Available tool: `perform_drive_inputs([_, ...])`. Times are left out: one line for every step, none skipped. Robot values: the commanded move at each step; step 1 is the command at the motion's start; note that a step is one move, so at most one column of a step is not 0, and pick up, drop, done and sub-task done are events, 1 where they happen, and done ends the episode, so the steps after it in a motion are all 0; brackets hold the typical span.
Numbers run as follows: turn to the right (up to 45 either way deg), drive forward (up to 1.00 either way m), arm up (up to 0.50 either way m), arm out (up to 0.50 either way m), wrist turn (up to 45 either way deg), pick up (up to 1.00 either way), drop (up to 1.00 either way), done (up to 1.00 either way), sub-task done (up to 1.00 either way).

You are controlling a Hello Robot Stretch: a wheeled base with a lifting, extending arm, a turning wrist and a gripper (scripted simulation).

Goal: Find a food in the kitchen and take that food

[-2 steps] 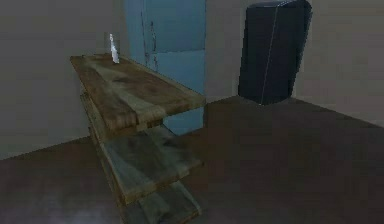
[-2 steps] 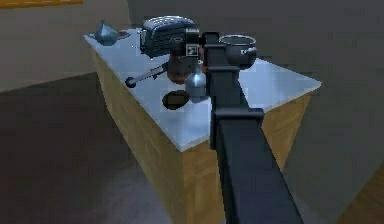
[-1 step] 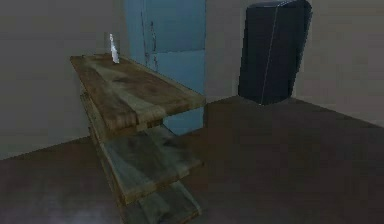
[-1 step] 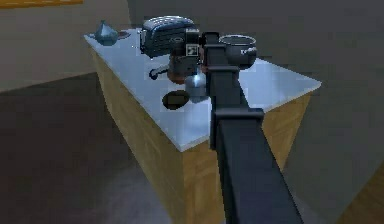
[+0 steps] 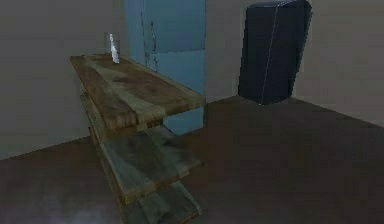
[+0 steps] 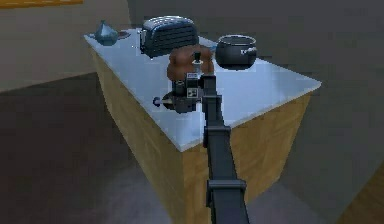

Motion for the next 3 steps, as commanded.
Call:
perform_drive_inputs([0.0, 0.0, 0.0, 0.0, 0.0, 1.0, 0.0, 0.0, 0.0])
perform_drive_inputs([0.0, 0.0, 0.1, 0.0, 0.0, 0.0, 0.0, 0.0, 0.0])
perform_drive_inputs([0.0, 0.0, 0.0, 0.0, 0.0, 0.0, 0.0, 1.0, 0.0])
